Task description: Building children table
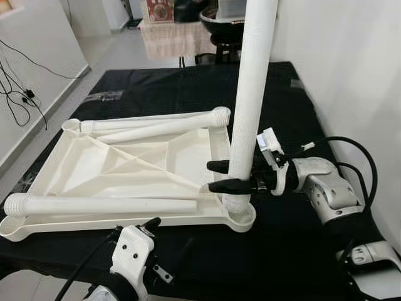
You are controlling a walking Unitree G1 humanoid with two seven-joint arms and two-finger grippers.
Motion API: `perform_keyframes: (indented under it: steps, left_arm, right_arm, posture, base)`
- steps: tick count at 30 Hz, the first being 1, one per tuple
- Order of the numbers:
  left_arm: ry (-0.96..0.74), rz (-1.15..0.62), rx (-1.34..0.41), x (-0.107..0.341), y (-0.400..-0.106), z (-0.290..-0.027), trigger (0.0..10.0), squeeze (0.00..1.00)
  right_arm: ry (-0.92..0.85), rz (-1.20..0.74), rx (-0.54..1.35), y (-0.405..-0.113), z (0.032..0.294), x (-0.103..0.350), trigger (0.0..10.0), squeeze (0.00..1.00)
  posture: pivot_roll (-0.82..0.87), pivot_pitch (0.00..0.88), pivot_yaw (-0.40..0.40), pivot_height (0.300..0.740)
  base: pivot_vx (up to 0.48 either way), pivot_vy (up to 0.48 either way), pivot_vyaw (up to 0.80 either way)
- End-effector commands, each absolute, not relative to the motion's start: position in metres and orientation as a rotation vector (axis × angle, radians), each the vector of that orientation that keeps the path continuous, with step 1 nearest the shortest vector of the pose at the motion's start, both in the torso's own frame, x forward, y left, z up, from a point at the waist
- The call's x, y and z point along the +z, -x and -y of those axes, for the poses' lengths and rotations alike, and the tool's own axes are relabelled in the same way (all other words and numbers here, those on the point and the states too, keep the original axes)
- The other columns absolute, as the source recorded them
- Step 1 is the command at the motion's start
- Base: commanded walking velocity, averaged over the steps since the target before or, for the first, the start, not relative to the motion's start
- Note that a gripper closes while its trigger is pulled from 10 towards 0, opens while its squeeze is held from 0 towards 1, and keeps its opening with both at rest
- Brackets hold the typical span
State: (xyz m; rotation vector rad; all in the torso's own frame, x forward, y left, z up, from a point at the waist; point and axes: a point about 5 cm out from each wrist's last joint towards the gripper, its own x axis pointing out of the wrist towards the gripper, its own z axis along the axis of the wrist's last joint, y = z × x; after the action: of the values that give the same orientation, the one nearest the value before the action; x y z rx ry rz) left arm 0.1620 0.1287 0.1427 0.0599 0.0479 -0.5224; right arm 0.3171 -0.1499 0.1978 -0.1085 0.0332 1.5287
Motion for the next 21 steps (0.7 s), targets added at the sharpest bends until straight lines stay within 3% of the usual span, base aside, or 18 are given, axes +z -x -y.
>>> perform_keyframes:
  steps: [1, 11, 21]
  left_arm:
    - [-0.091, -0.069, -0.516, 0.143, -0.159, -0.135, 10.0, 0.0]
    - [-0.13, -0.083, -0.517, 0.149, -0.151, -0.144, 10.0, 0.0]
    - [-0.161, -0.165, -0.662, 0.145, -0.132, -0.137, 10.0, 0.0]
  right_arm:
    - [0.132, -0.041, 1.585, -0.316, 0.145, 0.2, 10.0, 0.0]
    - [0.211, -0.078, 1.648, -0.31, 0.145, 0.197, 10.0, 0.0]
    - [0.251, -0.086, 1.632, -0.313, 0.148, 0.196, 10.0, 0.0]
  posture:
    - [0.01, 0.18, 0.054, 0.74]
    - [0.02, 0.24, 0.095, 0.74]
    - [0.04, 0.263, 0.118, 0.74]
  base:
    - [0.0, 0.0, 0.0]
    - [0.0, 0.0, 0.0]
    - [0.0, 0.0, 0.0]
